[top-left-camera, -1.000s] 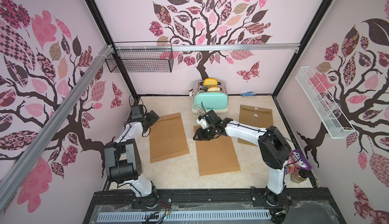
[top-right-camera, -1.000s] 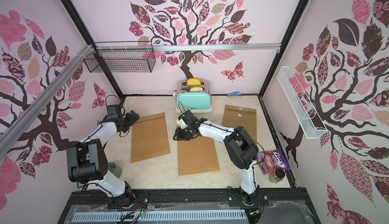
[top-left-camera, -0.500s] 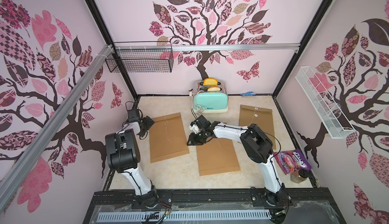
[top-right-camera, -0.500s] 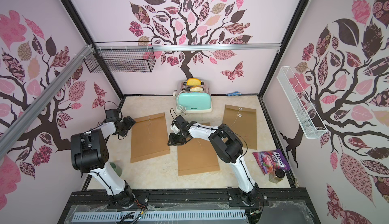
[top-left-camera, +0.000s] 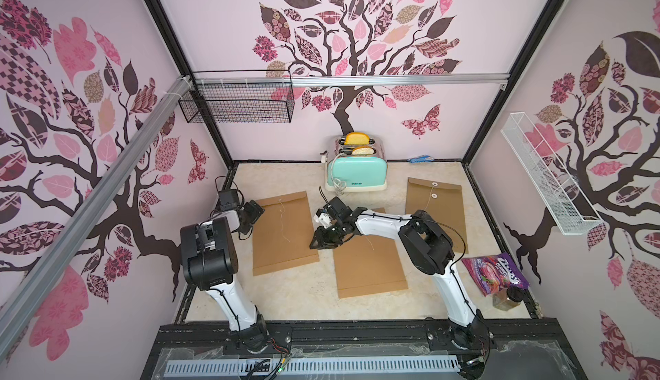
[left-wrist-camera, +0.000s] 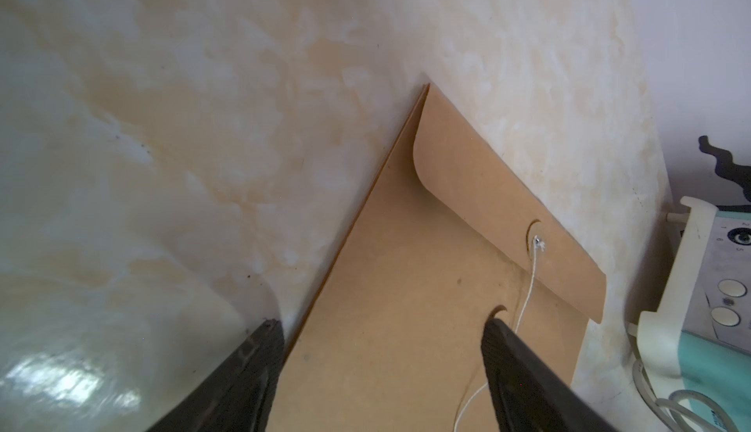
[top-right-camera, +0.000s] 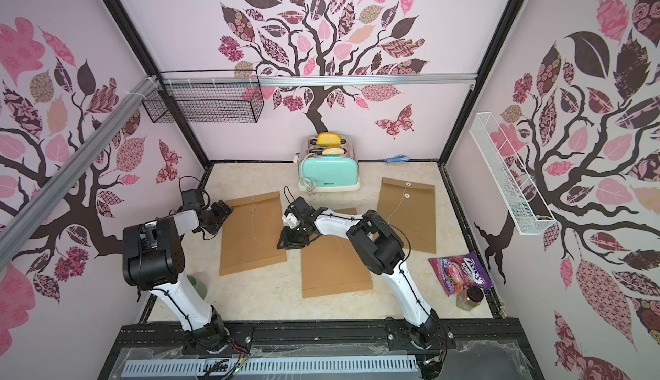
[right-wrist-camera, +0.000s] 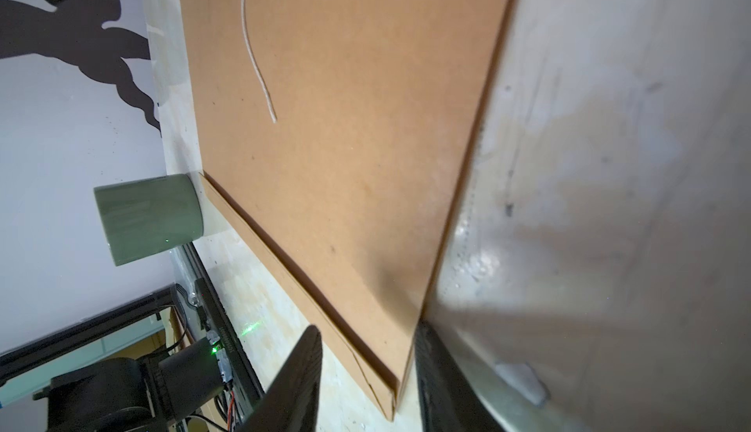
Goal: Close the mouth of the file bag
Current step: Pick up the file bag from the center of the board.
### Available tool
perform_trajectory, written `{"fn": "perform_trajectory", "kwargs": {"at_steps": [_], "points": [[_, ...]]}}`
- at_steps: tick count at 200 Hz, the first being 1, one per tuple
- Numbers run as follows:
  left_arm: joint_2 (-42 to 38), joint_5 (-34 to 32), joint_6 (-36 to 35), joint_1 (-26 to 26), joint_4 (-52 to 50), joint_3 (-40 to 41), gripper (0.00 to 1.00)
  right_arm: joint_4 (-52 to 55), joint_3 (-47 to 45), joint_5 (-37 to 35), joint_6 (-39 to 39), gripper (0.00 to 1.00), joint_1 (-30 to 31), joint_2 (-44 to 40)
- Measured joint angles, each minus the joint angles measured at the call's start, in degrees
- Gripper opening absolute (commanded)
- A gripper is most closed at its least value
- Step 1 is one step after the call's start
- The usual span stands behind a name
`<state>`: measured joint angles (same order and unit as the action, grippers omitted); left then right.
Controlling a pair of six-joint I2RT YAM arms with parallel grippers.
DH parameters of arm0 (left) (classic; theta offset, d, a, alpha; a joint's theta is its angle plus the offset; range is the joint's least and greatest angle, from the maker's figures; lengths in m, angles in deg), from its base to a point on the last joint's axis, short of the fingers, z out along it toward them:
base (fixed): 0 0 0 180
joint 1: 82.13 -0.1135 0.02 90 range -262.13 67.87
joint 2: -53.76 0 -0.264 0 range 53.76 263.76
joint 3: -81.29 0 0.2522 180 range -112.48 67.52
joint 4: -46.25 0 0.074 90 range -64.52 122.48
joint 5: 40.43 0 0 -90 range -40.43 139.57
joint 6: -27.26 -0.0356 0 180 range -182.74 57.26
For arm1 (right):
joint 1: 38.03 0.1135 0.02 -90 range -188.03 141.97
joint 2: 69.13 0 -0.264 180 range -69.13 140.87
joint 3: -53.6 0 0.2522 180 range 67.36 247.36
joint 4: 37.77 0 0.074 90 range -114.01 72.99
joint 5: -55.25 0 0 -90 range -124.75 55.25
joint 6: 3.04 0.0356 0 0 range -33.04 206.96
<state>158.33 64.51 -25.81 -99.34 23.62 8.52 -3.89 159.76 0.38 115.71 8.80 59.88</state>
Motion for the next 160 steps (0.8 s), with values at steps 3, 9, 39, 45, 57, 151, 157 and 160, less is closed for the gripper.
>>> {"fn": "perform_trajectory", "kwargs": {"at_steps": [3, 9, 39, 45, 57, 151, 157, 160], "points": [[-0.02, 0.09, 0.07, 0.04, 0.22, 0.11, 0.81, -0.20, -0.11, 0.04, 0.20, 0.40, 0.02, 0.00], [-0.09, 0.24, 0.15, 0.11, 0.87, 0.46, 0.80, -0.57, -0.39, 0.20, 0.42, 0.40, 0.02, 0.00], [-2.45, 1.09, 0.94, 0.63, 4.22, 4.66, 0.80, -1.75, -3.17, 0.42, 0.66, 0.40, 0.09, -1.42], [-3.06, 1.27, 1.11, 0.79, 4.59, 5.51, 0.80, -1.70, -3.76, 0.42, 0.63, 0.40, 0.13, -1.84], [-4.39, 1.40, 1.33, 1.27, 4.96, 7.08, 0.80, -1.64, -4.57, 0.42, 0.61, 0.40, 0.15, -2.38], [-14.16, 1.70, 5.38, 3.04, 6.03, 16.00, 0.77, -0.63, -8.98, -0.44, -1.20, 0.40, 0.24, -5.77], [-14.47, 1.73, 5.55, 3.15, 6.14, 16.26, 0.77, -0.39, -8.98, -0.55, -1.40, 0.40, 0.24, -5.86], [-14.67, 1.70, 5.57, 3.19, 6.23, 16.44, 0.77, -0.22, -8.98, -0.61, -1.46, 0.40, 0.24, -5.90]]}}
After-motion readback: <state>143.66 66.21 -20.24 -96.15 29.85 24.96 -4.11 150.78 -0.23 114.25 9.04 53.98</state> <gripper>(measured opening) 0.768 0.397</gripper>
